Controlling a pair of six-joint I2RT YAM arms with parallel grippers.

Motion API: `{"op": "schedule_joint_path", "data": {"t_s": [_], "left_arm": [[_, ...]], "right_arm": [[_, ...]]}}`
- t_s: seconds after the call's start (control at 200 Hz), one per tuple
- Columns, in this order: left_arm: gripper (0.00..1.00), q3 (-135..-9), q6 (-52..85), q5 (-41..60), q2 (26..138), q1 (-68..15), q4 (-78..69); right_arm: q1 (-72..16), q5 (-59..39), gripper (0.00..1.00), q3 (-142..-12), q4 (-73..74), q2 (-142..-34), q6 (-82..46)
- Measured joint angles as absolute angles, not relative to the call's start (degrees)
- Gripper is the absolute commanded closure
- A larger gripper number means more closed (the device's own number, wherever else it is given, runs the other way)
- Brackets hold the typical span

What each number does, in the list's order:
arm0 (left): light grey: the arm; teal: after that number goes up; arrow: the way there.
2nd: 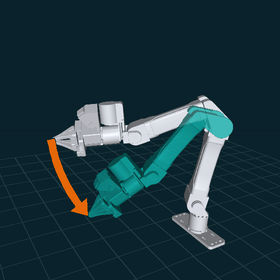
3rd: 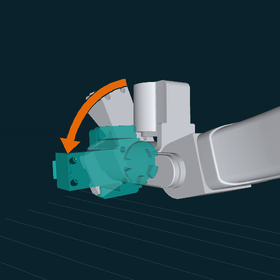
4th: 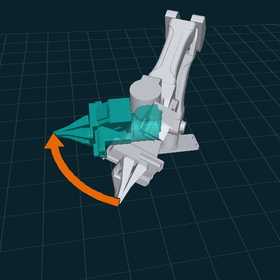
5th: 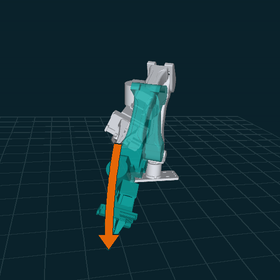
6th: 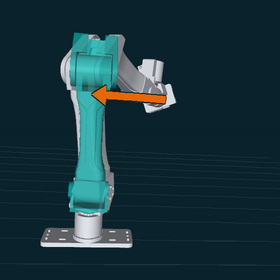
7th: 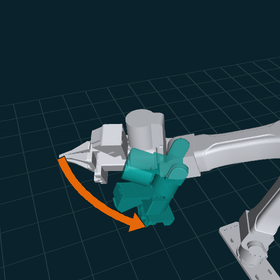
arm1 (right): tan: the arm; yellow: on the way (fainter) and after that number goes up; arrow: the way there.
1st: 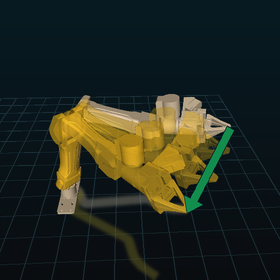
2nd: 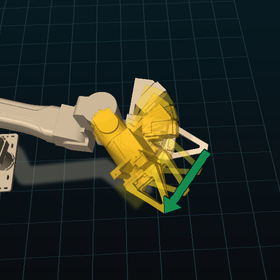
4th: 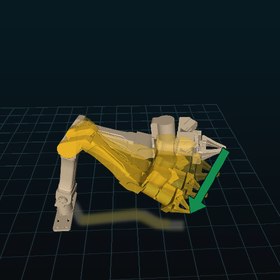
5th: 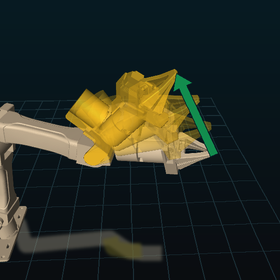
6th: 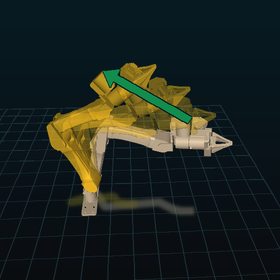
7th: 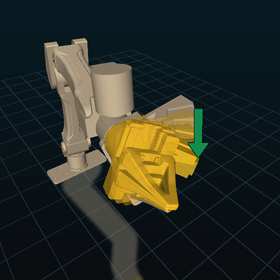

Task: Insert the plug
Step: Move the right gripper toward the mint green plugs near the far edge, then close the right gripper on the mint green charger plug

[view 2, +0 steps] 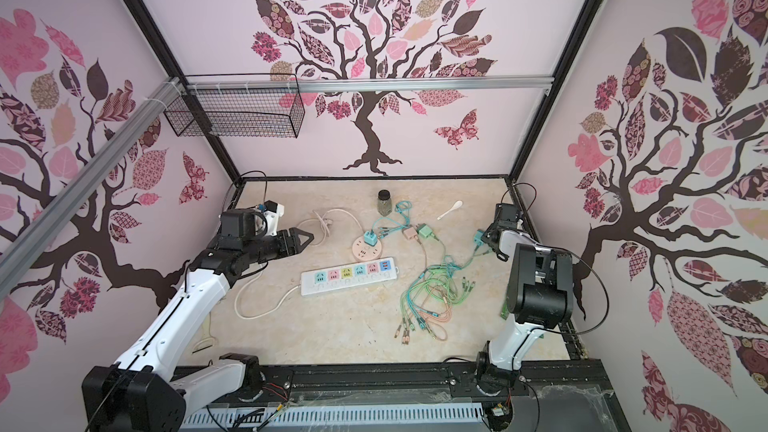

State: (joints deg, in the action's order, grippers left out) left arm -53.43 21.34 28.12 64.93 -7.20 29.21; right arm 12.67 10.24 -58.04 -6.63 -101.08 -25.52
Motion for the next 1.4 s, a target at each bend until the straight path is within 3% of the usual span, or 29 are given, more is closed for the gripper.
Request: {"op": "schedule_joint_path", "data": {"t_s": [0.64,0.865,1.4], "left_arm": [[0.3,-52.7,21.1,27.6,64.9,-7.2,29.0],[0.3,-52.7,21.1,27.5,64.9,-7.2,29.1],[0.3,-52.7,21.2,27.6,64.1,-7.2,29.0]], "right_arm": [[12.7,7.7,0.47,-61.9,-9.7,-106.4,-25.7],[12.7,7.6,0.44,-61.9,-10.0,-106.9,-25.5],[12.7,5.1,0.63,-62.0,-12.3,-104.0,-22.3]]}}
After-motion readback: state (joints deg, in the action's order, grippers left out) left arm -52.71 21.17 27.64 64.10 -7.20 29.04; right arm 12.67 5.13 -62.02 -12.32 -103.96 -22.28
